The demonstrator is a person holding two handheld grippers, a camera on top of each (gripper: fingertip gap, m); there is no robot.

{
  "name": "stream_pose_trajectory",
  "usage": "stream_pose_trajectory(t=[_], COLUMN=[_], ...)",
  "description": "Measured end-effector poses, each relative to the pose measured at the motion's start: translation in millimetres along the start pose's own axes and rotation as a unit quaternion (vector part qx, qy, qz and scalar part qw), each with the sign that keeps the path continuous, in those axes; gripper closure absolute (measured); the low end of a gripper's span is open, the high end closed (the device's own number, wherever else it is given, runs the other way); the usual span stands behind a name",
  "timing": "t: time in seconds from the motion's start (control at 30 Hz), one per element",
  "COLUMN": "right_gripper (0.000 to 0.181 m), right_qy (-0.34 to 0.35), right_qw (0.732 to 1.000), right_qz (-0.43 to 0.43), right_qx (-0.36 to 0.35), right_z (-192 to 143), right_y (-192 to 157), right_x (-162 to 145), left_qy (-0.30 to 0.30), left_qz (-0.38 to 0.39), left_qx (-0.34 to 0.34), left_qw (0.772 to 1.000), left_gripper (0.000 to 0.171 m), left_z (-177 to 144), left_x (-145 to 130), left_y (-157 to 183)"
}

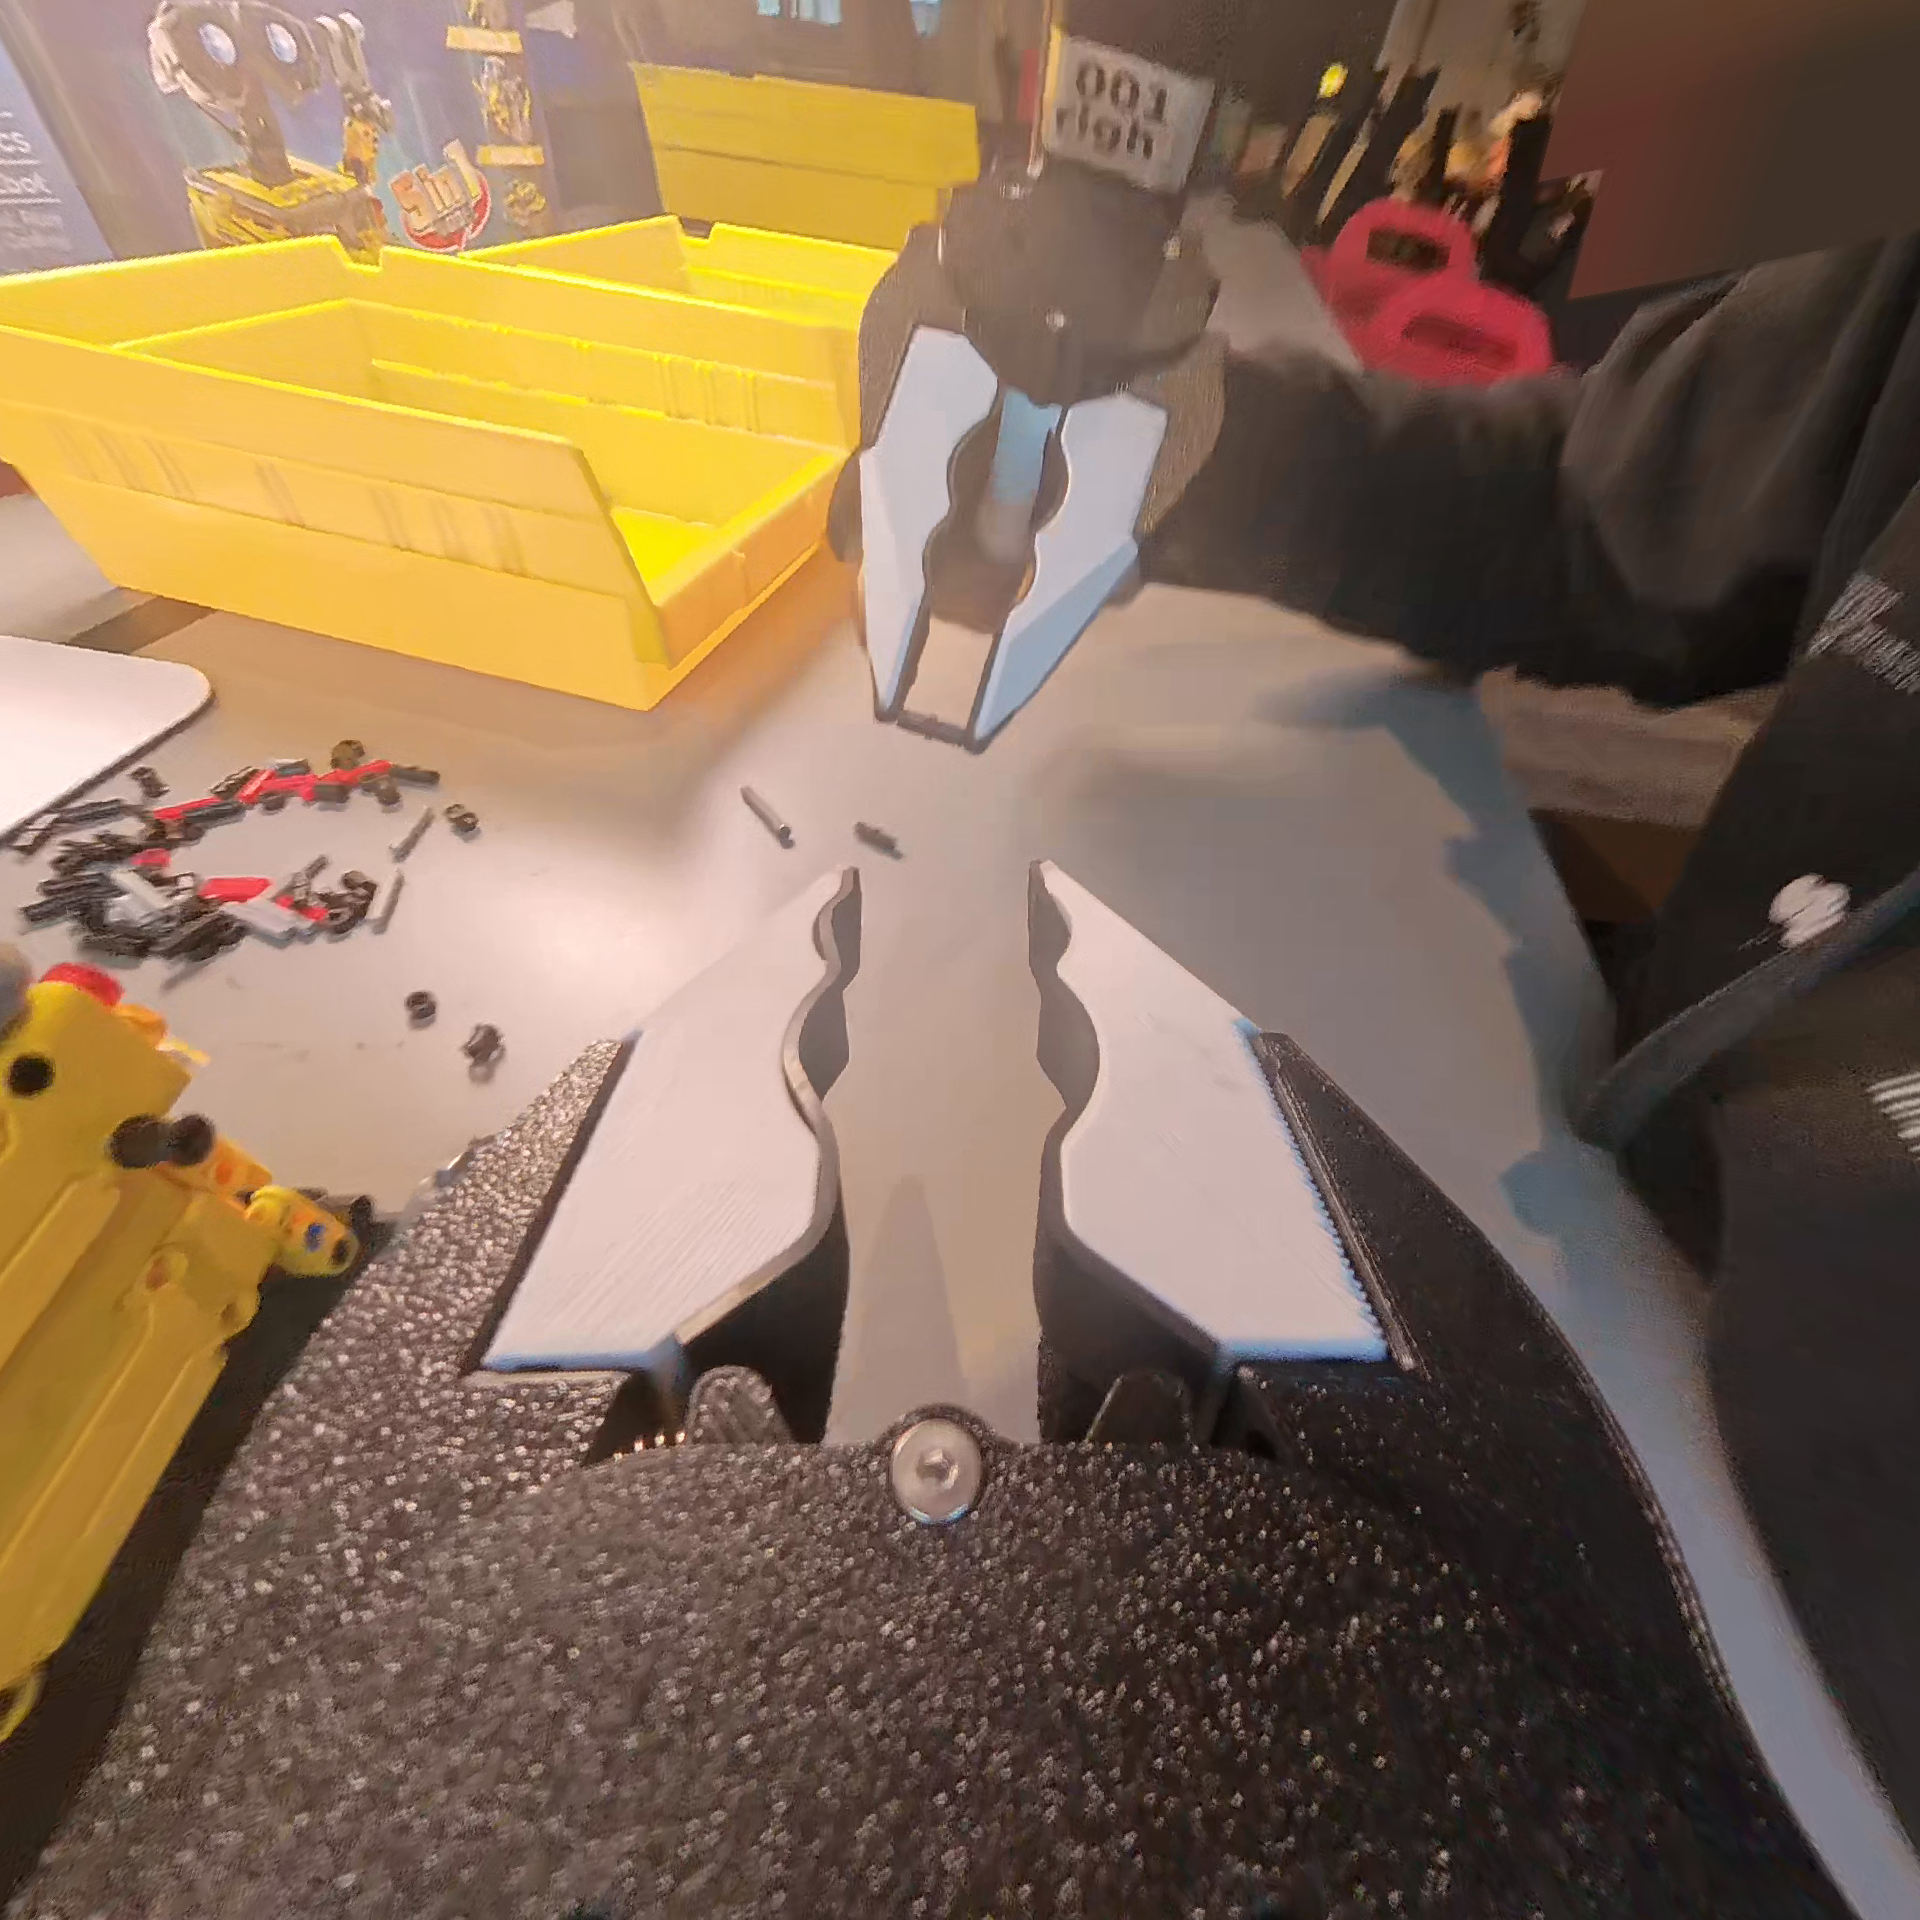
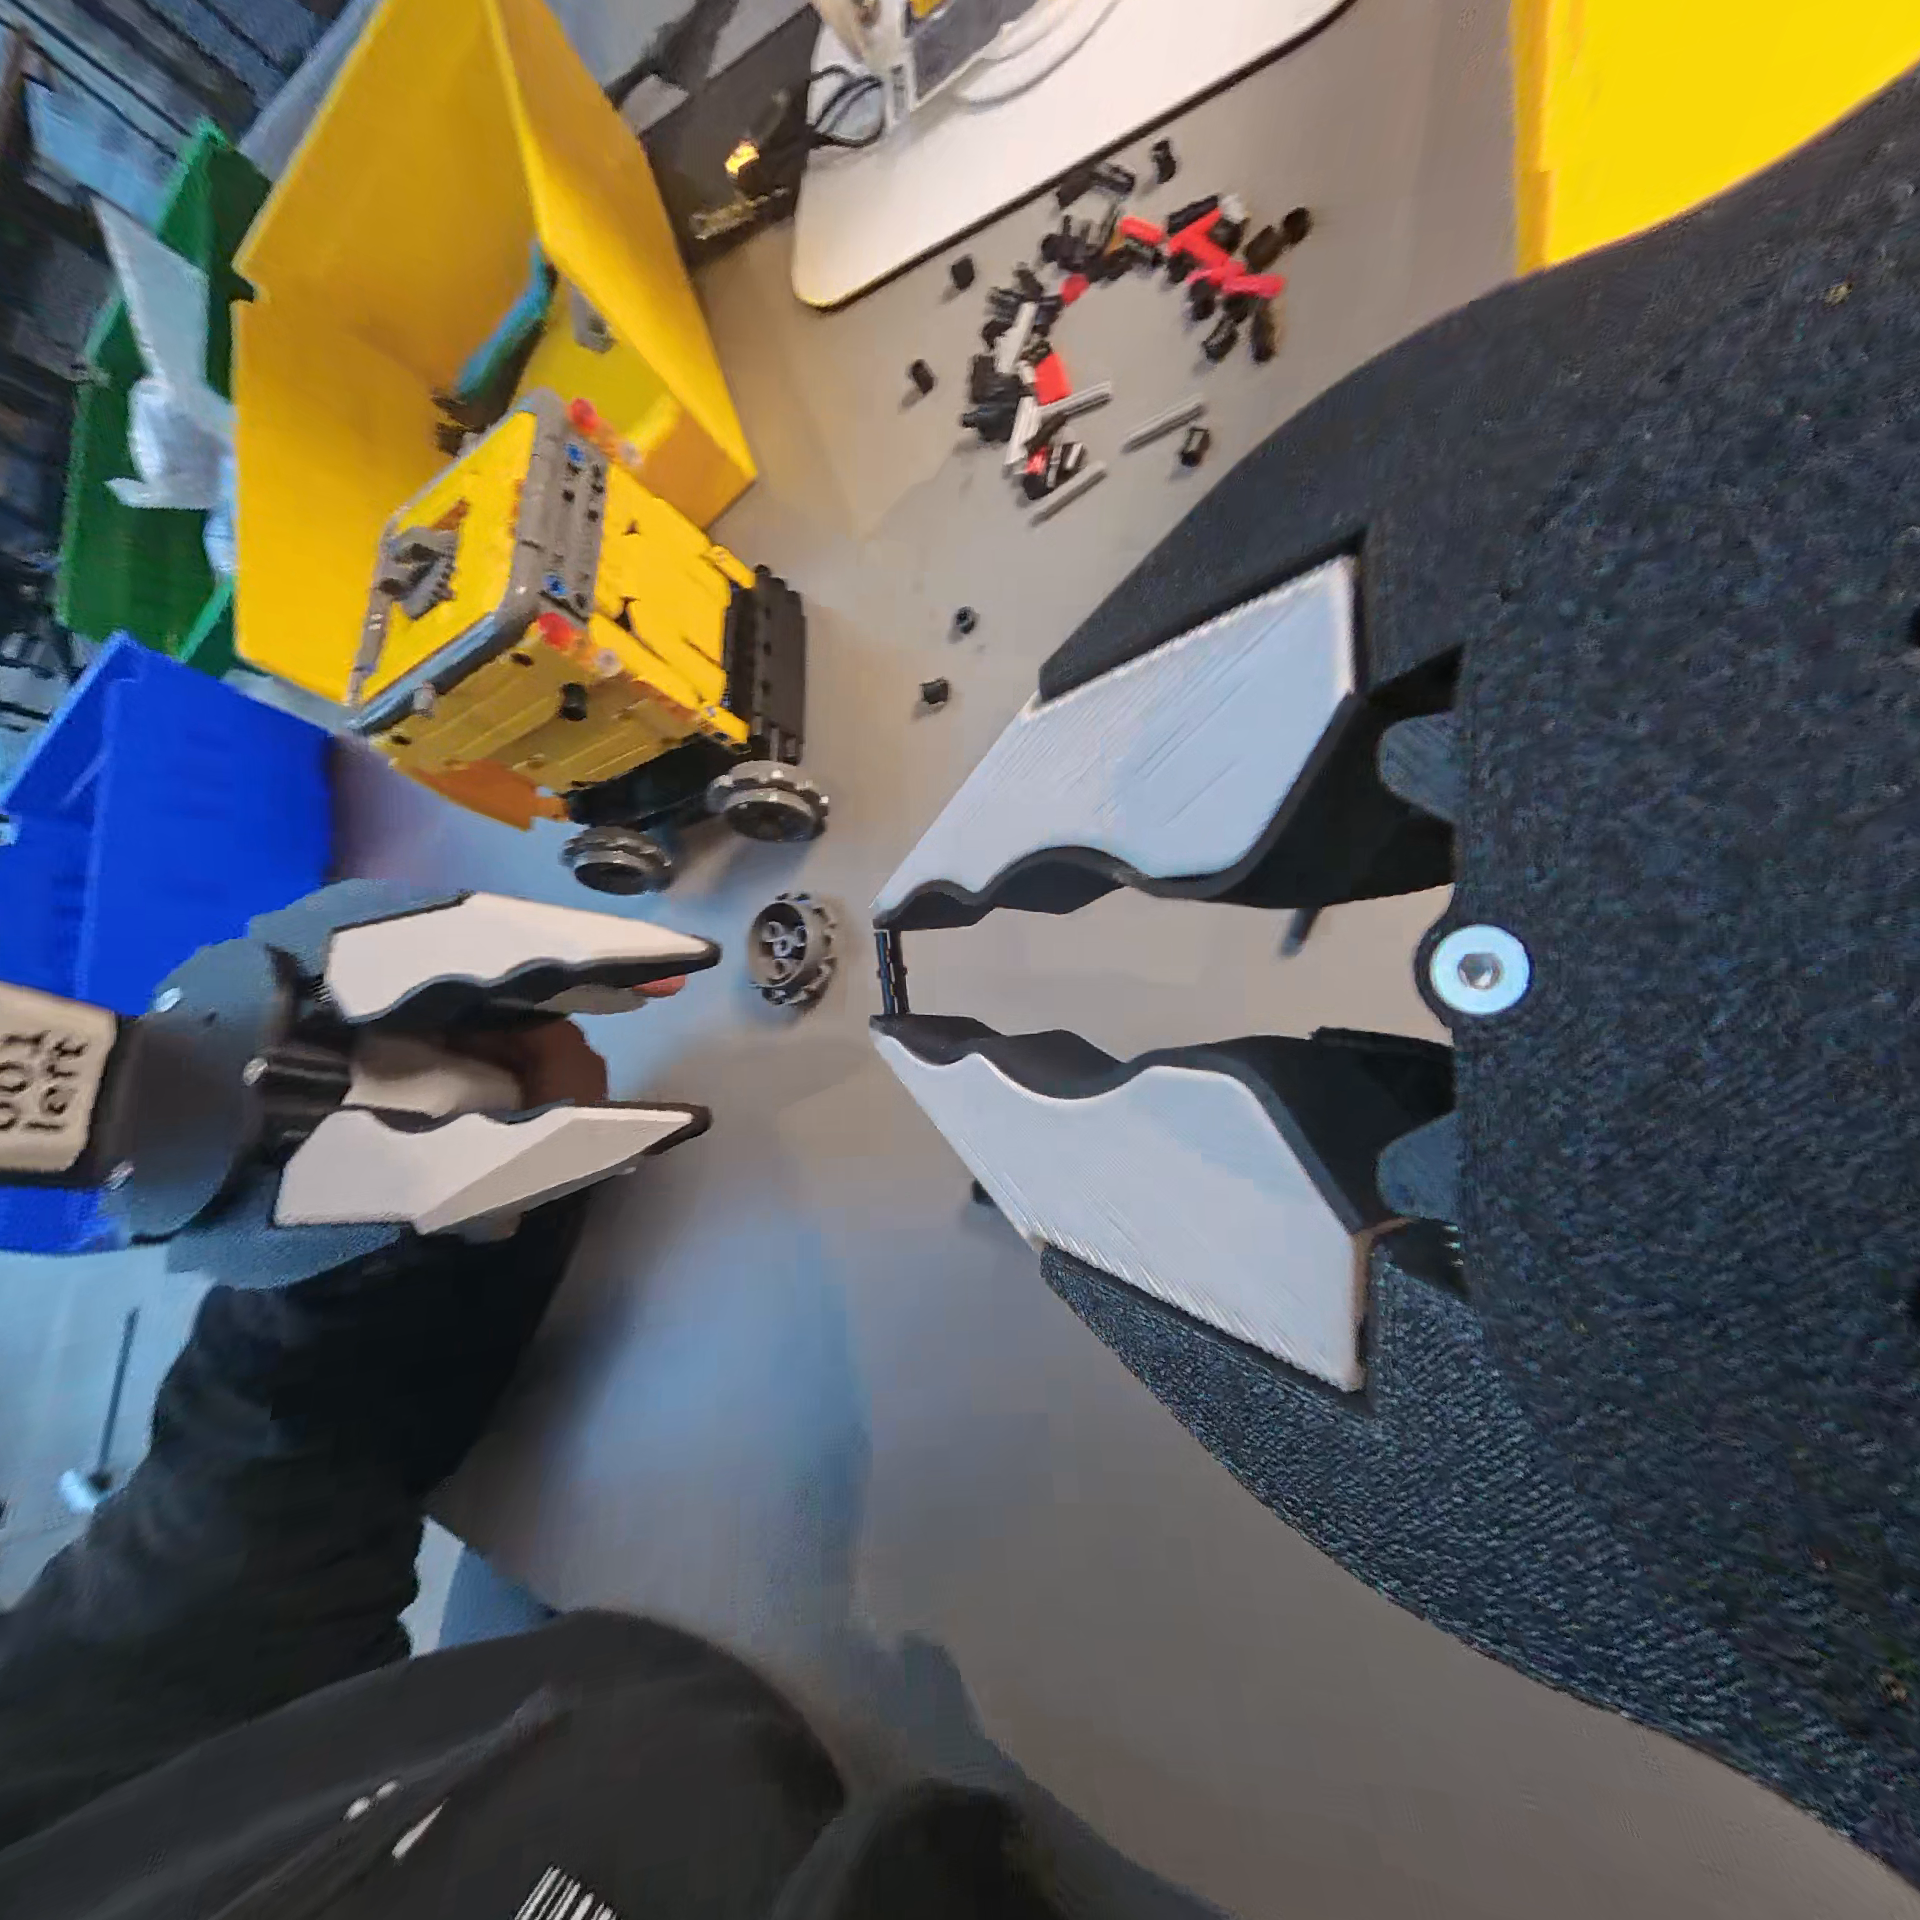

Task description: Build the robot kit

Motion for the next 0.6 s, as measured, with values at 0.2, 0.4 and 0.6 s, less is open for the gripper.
stream_pose_trajectory(t=[0.2,0.4,0.6], right_gripper=[0.165,0.165,0.165], right_qy=[0.052,0.059,0.068], right_qw=[0.998,0.998,0.996], right_qz=[-0.021,-0.028,-0.05], right_qx=[0.004,-0.007,-0.02], right_z=[15,16,16], right_y=[-8,-9,-14], right_x=[11,7,13], left_qy=[0.097,0.157,0.183], left_qz=[-0.152,-0.279,-0.342], left_qx=[-0.096,-0.136,-0.167], left_qw=[0.979,0.938,0.907], left_gripper=[0.14,0.147,0.152], left_z=[8,5,2], left_x=[10,-1,-7], left_y=[-16,-33,-38])
Point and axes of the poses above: each gripper's, where its closed fingertips meet, z out along the fingers, x out of its top, y = z × x across the jaws, the point moved 9 cm from there along -z, back along the fingers, and after that the axes turned 15 degrees about -x, right-handed, at the moved point
